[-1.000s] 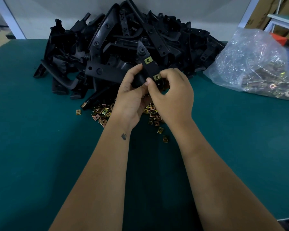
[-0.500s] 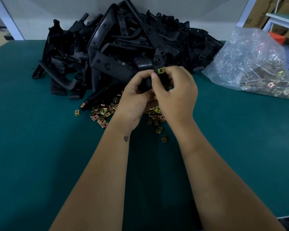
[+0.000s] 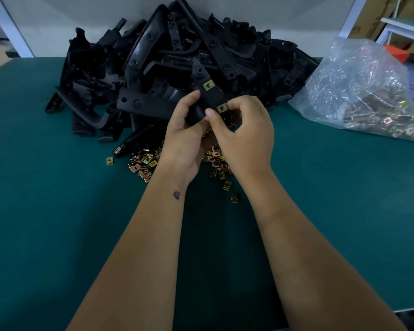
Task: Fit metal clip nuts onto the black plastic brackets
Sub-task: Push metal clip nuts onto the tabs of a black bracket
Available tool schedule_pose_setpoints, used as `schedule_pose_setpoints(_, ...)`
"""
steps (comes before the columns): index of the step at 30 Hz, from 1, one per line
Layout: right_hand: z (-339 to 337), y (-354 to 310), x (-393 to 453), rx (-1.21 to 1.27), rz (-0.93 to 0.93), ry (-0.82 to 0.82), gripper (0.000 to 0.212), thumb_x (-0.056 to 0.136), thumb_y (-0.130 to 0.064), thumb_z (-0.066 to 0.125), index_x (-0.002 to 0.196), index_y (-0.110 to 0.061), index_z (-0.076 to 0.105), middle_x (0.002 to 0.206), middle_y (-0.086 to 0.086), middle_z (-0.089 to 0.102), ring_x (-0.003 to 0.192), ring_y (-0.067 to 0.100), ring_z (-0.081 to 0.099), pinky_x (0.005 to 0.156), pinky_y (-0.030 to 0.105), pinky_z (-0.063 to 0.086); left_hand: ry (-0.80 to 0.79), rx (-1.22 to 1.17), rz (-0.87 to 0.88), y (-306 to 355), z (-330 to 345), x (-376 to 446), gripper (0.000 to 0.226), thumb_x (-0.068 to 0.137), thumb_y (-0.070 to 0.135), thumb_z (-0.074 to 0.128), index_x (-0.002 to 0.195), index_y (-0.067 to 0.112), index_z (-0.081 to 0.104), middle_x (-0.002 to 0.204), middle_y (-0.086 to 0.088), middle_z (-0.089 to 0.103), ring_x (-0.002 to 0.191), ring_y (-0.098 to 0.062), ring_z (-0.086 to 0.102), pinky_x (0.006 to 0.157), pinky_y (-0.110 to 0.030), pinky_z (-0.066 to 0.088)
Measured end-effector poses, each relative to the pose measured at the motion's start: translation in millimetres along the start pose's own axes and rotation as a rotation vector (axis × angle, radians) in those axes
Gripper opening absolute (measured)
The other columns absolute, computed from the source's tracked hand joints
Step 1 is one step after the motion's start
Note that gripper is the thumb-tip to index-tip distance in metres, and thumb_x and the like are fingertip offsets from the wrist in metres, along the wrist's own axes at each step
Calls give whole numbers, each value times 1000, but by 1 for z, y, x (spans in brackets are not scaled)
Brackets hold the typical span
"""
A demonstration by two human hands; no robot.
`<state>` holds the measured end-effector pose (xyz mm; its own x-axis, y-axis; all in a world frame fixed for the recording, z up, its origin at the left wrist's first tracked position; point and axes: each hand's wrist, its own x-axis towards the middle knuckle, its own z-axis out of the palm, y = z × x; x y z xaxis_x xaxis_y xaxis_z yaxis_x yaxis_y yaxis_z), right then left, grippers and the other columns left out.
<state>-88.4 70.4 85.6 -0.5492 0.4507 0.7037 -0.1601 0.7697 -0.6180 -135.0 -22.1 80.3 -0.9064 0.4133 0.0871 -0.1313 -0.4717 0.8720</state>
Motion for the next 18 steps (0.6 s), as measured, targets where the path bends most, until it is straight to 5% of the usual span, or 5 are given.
schedule_pose_setpoints(11,2,2,1,-5,-111,23,19,84,-20,73,82,-3,64,87,4,63,83,21,58,70,25,42,-24,5,-10,0,-1,0,46,98,-4,53,139,17,50,116,-9,70,97,-20,67,80,-33,59)
schedule_pose_setpoints(18,1,-1,1,142,102,-93,19,84,-27,72,94,-14,64,93,-7,62,89,9,57,78,26,49,23,100,56,2,1,-2,44,97,-2,54,129,28,58,121,-7,69,101,-18,69,80,-31,56)
